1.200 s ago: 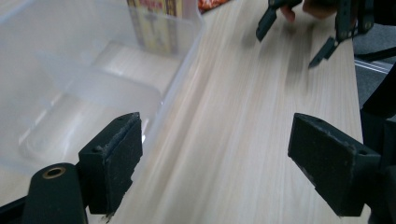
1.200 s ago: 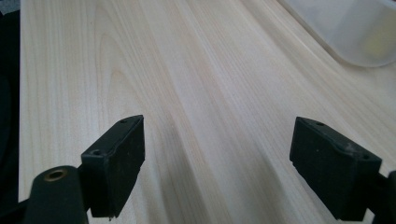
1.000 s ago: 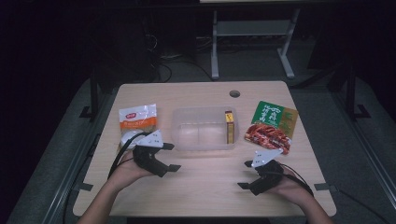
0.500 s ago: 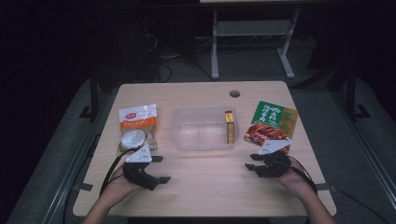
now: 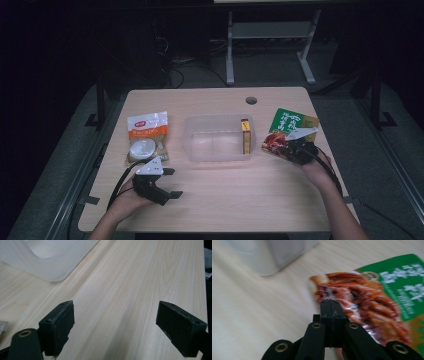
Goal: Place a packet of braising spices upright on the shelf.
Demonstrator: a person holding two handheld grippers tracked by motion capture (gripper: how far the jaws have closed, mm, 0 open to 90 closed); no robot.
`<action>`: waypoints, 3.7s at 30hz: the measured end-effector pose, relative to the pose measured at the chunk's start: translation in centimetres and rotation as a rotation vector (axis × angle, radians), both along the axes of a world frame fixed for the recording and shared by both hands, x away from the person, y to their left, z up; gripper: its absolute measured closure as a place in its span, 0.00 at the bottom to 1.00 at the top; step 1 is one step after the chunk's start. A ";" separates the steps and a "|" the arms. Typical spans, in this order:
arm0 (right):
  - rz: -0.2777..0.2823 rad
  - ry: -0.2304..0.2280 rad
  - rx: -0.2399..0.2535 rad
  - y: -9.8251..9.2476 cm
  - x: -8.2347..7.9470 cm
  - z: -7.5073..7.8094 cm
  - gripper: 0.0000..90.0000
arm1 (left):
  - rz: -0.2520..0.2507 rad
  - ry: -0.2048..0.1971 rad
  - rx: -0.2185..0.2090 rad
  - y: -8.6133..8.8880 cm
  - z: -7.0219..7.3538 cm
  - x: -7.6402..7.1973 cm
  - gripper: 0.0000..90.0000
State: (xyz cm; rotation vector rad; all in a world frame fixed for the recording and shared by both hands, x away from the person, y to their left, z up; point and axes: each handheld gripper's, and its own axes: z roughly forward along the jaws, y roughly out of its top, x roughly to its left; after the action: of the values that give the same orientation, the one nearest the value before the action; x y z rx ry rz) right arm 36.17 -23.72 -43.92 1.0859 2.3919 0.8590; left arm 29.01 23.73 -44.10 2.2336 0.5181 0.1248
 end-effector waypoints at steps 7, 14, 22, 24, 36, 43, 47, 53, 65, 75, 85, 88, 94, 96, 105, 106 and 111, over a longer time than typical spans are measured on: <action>-0.090 -0.009 -0.006 -2.1 3.3 -0.3 1.00 | -0.005 0.027 -0.014 -0.4 -0.2 0.0 0.13; -0.142 0.001 -0.040 -3.3 5.2 -0.9 1.00 | -0.016 0.023 0.017 -0.5 -0.5 -0.1 0.13; -0.133 0.036 -0.082 -3.4 5.7 -1.7 1.00 | -0.027 0.035 0.028 -0.7 -0.8 -0.2 0.13; -0.127 0.053 -0.102 -3.2 5.9 -1.9 1.00 | -0.029 0.034 0.033 -0.7 -0.8 -0.2 0.13; -0.069 0.095 -0.156 -2.9 6.1 -1.8 1.00 | -0.049 0.050 0.049 -0.8 -1.0 -0.2 0.13; -0.003 0.104 -0.192 -2.2 4.5 -1.6 1.00 | -0.059 0.060 0.051 -1.0 -1.1 -0.3 0.13; 0.029 0.112 -0.194 -1.7 3.2 -1.5 1.00 | -0.064 0.064 0.054 -1.1 -1.1 -0.3 0.13; 0.087 0.115 -0.208 -0.8 1.1 -1.3 1.00 | -0.069 0.064 0.049 -1.2 -1.1 -0.4 0.13; -0.132 0.025 -0.083 -4.8 3.9 -0.1 1.00 | -0.072 0.067 0.039 -1.2 -1.0 -0.3 0.13; -0.362 0.041 -0.044 -9.1 6.5 -2.1 1.00 | -0.070 0.070 0.033 -1.1 -1.0 -0.2 0.13; -0.412 0.032 -0.036 -9.6 7.6 -2.8 1.00 | -0.070 0.071 0.033 -1.1 -1.1 -0.2 0.13; -0.417 0.028 -0.020 -9.8 7.9 -2.9 1.00 | -0.071 0.072 0.034 -1.1 -1.1 -0.2 0.13; -0.358 0.026 -0.046 -8.9 7.8 -2.8 1.00 | -0.077 0.078 0.034 -1.2 -1.2 -0.2 0.13; -0.325 0.025 -0.057 -8.5 7.7 -2.7 1.00 | -0.076 0.078 0.034 -1.2 -1.2 -0.3 0.13; -0.230 0.035 -0.116 -6.6 6.7 -2.5 1.00 | -0.083 0.074 0.030 -1.3 -1.1 -0.4 0.13; -0.217 0.039 -0.111 -6.3 6.4 -2.4 1.00 | -0.084 0.073 0.029 -1.3 -1.1 -0.4 0.13; -0.154 0.060 -0.119 -5.5 5.3 -2.2 1.00 | -0.083 0.066 0.023 -1.4 -1.0 -0.5 0.13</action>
State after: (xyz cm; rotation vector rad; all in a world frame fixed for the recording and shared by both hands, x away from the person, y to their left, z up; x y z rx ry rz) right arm 41.44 -29.22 -46.13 1.2451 2.3372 0.6325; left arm 28.56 22.35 -45.12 2.2848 0.4601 0.0140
